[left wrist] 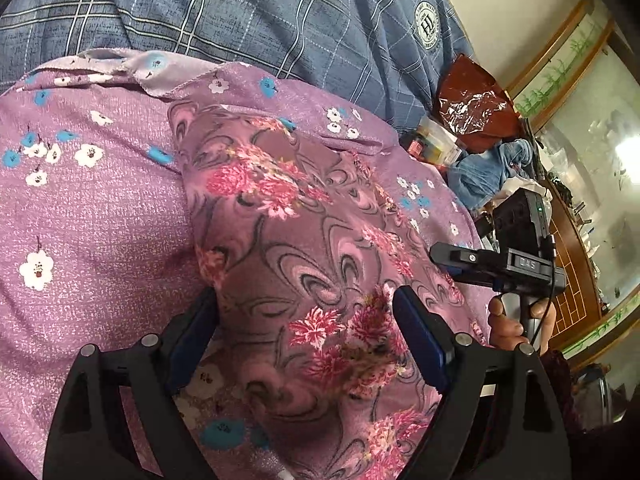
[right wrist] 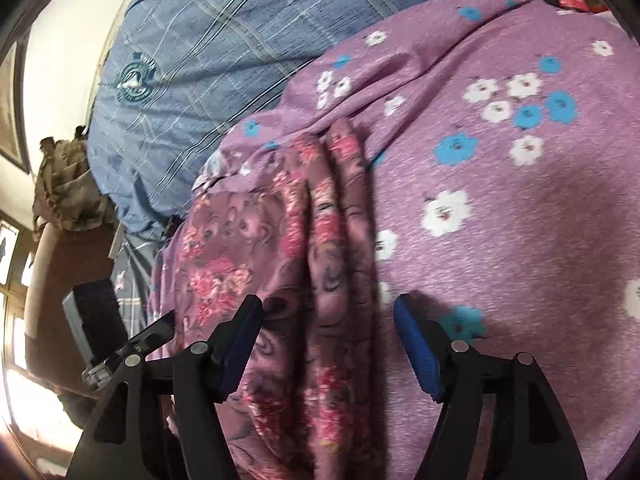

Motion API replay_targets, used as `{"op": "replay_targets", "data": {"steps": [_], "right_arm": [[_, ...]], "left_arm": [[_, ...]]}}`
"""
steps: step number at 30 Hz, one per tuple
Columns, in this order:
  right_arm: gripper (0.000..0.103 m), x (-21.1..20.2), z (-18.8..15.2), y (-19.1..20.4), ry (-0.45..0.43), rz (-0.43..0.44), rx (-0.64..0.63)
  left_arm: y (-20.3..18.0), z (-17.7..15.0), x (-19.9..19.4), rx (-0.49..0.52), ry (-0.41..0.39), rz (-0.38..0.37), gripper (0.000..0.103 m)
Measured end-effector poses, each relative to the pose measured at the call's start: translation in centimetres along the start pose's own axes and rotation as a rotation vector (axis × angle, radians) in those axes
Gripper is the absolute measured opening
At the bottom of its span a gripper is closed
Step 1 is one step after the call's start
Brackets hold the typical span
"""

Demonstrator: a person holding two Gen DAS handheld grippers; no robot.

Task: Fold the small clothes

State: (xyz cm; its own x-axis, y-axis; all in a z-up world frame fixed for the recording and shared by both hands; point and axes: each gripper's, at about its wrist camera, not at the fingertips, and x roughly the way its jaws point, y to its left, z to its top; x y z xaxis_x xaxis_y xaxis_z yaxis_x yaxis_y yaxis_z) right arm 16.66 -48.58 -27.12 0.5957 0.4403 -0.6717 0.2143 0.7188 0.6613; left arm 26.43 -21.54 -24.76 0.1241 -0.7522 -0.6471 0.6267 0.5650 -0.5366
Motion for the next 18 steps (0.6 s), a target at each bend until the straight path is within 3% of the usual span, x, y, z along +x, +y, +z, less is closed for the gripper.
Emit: {"op": "replay_targets", "data": {"steps": [5, 7, 10, 12, 15, 18], "right_arm": [[0.072, 1.9, -0.5, 2.6, 0.040, -0.028, -0.063], [0.071, 2.5, -1.0, 3.5, 0.046, -0.045, -0.086], [0.057, 2.8, -1.4, 4.7, 0.019, -0.136, -0.145], [0.046, 2.5, -1.6, 4.9, -0.006, -0.154, -0.134], [0.041, 2.2, -2.0, 6.4, -0.047, -0.213, -0.185], [0.037, 1.6, -2.4, 7.6, -0.089, -0.248, -0.214]], "left_arm": [[-0.1, 0.0, 1.3, -0.019, 0.021, 0.034, 0.086], [-0.2, 0.1, 1.1, -0.019, 0.013, 0.024, 0.081], [0.1, 0.1, 0.8, -0.034, 0.001, 0.027, 0.064], [0.2, 0.2, 0.2, -0.038, -0.025, 0.028, 0.041], [0.0, 0.3, -0.5, -0.038, -0.048, 0.029, 0.027], [-0.1, 0.3, -1.3, -0.045, -0.071, 0.020, 0.023]]}}
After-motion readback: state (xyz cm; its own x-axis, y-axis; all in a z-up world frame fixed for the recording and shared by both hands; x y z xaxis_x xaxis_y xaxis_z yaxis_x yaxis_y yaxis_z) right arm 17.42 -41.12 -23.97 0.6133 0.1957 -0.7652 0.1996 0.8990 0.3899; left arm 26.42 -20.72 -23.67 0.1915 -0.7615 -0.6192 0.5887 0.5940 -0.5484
